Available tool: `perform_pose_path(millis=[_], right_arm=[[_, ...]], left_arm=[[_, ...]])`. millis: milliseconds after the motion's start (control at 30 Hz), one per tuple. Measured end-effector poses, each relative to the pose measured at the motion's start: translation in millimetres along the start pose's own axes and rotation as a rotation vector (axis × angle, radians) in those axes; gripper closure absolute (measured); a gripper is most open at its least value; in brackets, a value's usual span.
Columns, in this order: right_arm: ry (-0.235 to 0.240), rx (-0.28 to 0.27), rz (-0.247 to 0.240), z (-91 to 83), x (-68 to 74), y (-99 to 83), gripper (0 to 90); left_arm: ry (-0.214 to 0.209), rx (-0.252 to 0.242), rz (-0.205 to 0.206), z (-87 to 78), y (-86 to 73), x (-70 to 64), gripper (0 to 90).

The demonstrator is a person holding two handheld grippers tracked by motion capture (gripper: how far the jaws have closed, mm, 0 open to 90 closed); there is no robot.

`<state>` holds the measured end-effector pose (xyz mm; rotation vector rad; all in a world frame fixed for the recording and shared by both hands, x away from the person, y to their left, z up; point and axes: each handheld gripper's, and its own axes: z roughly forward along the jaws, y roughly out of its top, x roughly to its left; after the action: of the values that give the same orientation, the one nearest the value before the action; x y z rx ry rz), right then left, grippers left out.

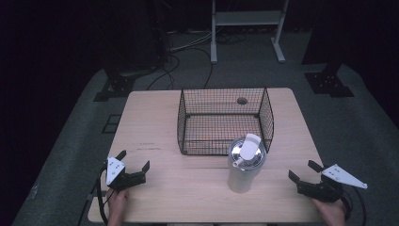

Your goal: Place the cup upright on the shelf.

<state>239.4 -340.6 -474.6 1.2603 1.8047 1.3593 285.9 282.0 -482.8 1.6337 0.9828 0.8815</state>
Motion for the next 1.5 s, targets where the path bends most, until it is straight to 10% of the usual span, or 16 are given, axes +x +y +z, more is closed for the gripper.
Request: perform_pose_path(millis=[1500], right_arm=[[0.271, 0.025, -0.228, -2.2, 72.2, 45.7, 9.1]], left_arm=[[-0.011, -0.008, 0.0, -1.4, -0.3, 0.0, 0.0]])
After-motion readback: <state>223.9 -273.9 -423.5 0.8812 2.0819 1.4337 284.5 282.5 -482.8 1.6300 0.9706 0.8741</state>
